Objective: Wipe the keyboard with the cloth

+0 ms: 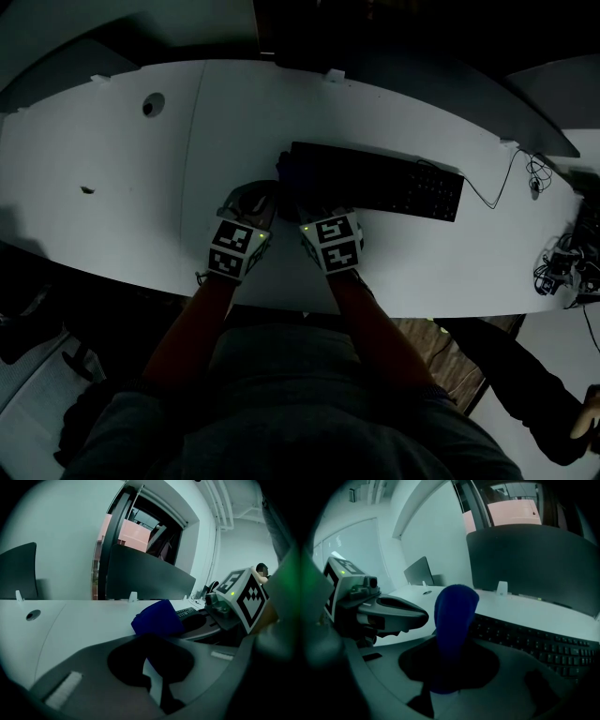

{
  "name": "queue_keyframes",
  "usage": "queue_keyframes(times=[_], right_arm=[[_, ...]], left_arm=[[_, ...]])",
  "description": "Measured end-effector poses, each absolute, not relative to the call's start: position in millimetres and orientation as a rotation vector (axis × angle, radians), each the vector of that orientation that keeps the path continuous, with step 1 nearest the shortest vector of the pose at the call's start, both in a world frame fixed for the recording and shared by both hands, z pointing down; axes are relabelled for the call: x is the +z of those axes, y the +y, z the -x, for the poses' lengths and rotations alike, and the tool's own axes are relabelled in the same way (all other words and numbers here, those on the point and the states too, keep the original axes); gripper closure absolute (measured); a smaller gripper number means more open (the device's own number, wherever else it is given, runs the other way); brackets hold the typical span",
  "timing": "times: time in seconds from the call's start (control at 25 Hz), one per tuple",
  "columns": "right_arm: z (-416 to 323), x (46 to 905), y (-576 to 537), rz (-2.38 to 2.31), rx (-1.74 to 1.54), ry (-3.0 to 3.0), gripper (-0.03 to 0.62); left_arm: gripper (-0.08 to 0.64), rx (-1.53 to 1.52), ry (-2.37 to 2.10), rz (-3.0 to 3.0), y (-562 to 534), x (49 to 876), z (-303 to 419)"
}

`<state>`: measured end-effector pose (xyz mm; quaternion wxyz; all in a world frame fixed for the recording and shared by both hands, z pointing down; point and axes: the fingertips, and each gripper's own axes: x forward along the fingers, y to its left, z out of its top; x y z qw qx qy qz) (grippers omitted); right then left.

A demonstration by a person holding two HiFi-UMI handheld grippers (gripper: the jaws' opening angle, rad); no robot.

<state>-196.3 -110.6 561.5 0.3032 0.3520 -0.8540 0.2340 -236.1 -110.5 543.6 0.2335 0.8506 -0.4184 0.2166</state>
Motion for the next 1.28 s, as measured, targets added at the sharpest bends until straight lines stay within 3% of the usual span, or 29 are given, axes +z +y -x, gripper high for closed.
queue_keyframes(times=[1.28], right_arm=[[98,557,-112,-1.076,0.627,-2.249,0.468]], left_arm=[[0.554,0.611,-1.057,-2.375,-107,546,141]])
